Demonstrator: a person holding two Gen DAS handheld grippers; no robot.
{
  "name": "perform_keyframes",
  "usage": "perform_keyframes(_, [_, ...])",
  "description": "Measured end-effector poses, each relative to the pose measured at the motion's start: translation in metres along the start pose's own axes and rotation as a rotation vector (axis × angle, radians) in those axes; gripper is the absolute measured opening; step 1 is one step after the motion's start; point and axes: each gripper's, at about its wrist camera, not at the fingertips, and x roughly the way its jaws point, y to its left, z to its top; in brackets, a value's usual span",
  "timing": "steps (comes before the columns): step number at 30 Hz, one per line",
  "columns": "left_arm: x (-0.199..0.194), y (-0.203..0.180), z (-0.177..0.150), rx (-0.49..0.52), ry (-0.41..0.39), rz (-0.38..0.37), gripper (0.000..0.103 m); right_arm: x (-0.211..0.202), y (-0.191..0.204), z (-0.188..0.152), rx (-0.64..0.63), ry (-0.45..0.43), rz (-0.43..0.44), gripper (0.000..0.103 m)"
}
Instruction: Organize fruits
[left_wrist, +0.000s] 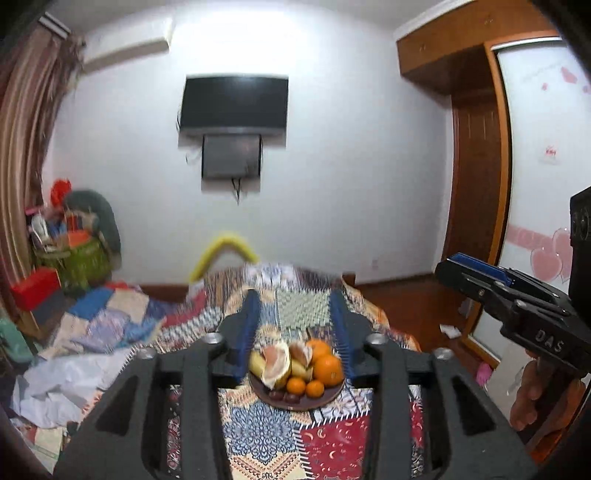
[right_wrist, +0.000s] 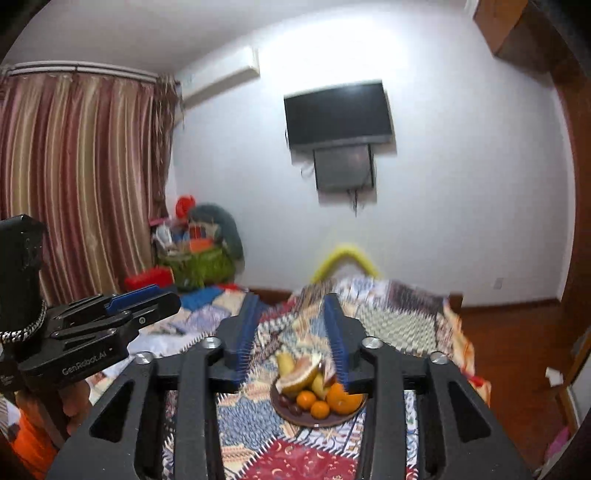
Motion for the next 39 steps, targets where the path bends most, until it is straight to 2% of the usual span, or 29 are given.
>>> perform_keyframes(3, [-0.023,-0.007,0.005,0.014,-0.059,0.023,0.064,-0.014,0.008,0.004,-0.017,-0.052,-0.037,0.060])
perform_keyframes(5, [-0.037,-0.010,0.007,0.018,-0.080,0.035,0.068,-0.022,0.011,0.006,-0.015,-0.078,-0.056,0.065])
perform_keyframes(8, [-0.049,-0.012,0.009,0.019,-0.100,0.043,0.072,-0.029,0.011,0.006,0.001,-0.110,-0.083,0.082])
perform_keyframes(10, [-0.055,-0.012,0.010,0.017,-0.108,0.046,0.074,-0.033,0.011,0.006,0.006,-0.121,-0.103,0.085])
perform_keyframes(11, [-0.057,-0.012,0.010,0.016,-0.110,0.047,0.079,-0.033,0.012,0.006,0.005,-0.119,-0.109,0.086])
perform_keyframes(12, [-0.059,-0.013,0.010,0.014,-0.112,0.048,0.089,-0.033,0.012,0.006,0.005,-0.116,-0.115,0.087])
perform_keyframes(14, [-0.064,-0.011,0.010,0.006,-0.127,0.054,0.098,-0.037,0.012,0.005,0.006,-0.117,-0.124,0.094])
perform_keyframes(15, [-0.067,-0.012,0.009,0.005,-0.132,0.057,0.099,-0.039,0.012,0.003,0.007,-0.121,-0.128,0.101])
perform_keyframes(16, [-0.068,-0.013,0.009,0.006,-0.135,0.062,0.100,-0.042,0.012,0.002,0.009,-0.133,-0.134,0.103])
perform_keyframes(18, [-0.070,-0.012,0.008,0.005,-0.134,0.064,0.103,-0.047,0.013,-0.001,0.004,-0.139,-0.139,0.103])
perform_keyframes(39, [-0.069,-0.014,0.000,-0.009,-0.107,0.061,0.103,-0.055,0.014,-0.007,-0.012,-0.124,-0.157,0.103])
